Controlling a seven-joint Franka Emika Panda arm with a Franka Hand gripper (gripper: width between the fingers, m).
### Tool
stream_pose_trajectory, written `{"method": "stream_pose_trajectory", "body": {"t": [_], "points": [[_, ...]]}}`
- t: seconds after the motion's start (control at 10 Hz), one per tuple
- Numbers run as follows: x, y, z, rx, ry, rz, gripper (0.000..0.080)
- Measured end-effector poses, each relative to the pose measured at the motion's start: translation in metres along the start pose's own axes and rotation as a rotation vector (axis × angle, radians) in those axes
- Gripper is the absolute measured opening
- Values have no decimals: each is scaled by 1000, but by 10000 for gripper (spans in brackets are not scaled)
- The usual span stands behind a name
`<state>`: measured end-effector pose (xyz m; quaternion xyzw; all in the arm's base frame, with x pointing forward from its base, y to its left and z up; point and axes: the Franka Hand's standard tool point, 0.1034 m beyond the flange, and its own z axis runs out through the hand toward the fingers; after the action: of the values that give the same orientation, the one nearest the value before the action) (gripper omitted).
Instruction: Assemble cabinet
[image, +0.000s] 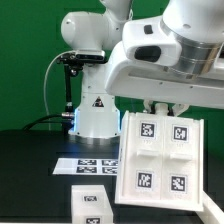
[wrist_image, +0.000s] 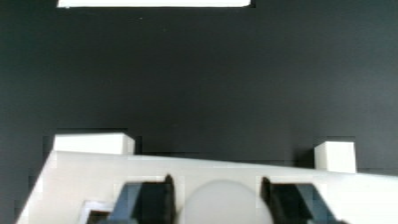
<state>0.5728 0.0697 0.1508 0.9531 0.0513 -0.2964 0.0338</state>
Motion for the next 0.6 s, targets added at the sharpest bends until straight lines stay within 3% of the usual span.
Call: {"method": "stream_pose_trajectory", "body": {"t": [0.2, 0.4, 0.6], "points": [[13, 3, 3, 5, -17, -26, 222], [8, 11, 9, 12, -17, -2, 222], [-9, 12, 7, 29, -122, 103, 222]]}}
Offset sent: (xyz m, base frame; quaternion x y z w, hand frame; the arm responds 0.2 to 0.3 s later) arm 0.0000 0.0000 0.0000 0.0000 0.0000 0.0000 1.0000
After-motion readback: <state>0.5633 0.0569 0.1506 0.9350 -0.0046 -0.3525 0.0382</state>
